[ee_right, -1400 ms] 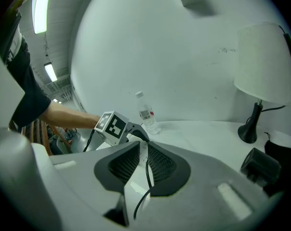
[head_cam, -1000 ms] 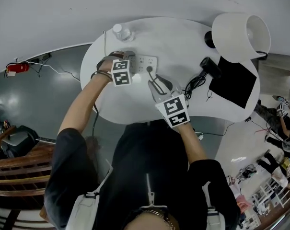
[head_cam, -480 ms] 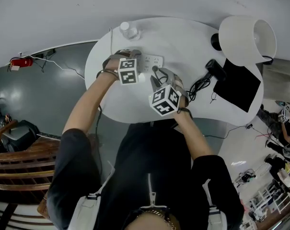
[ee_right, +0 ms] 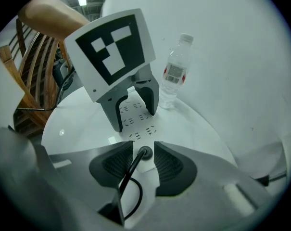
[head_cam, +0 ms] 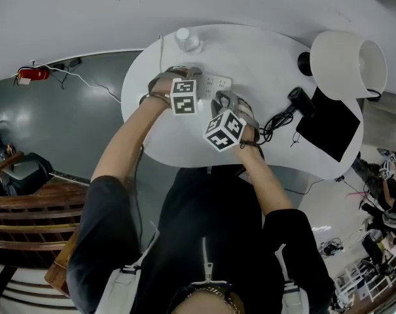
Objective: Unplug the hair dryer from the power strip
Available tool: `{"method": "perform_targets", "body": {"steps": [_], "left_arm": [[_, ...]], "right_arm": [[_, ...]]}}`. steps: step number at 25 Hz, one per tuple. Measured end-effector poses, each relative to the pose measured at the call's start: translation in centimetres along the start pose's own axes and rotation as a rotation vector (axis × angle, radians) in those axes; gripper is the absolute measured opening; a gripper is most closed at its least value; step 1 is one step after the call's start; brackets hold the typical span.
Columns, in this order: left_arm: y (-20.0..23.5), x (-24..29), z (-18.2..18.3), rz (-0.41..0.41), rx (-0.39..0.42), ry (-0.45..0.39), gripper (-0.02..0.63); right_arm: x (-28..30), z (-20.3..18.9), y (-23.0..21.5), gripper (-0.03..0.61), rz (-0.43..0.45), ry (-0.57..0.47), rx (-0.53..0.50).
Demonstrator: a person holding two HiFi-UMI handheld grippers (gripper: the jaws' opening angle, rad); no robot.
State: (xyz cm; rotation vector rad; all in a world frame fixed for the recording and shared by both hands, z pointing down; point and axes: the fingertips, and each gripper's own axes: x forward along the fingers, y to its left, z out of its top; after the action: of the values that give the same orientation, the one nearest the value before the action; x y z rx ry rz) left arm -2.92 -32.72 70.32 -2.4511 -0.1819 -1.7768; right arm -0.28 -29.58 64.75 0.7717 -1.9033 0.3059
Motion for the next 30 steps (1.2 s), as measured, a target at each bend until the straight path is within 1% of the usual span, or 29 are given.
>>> {"method": "perform_targets", "body": {"steps": [3,7,9,16,30], "left_arm": [[0.0,0.0,0.1,0.000,-0.003,-0.002,0.374],[0.0,0.1,0.2,0.004,-0.009,-0.009,0.374],[0.0,0.2,0.2,0.005,-0.013,-0.013,0.374],[0.1,0.2,0.3,0.000,-0.023,-0.019,0.377],[0.1,0.3,0.4,-0.009,-0.022,-0.015,0.379]], "right_arm": [[0.4,-0.2,0.0,0.117,-0.012,0.021,-0.032],[0.9,-0.7,0.0,0.107,-0.015,0.052,-0.043],[1.1,-0.8,0.0,0.088,-0.020,0.061,-0.047],[1.3,-1.2,-0.6,0.060,-0.068,0.073,-0.065],[1.1,-0.9,-1.0,0.052,-0.003,0.060,0.038]]}}
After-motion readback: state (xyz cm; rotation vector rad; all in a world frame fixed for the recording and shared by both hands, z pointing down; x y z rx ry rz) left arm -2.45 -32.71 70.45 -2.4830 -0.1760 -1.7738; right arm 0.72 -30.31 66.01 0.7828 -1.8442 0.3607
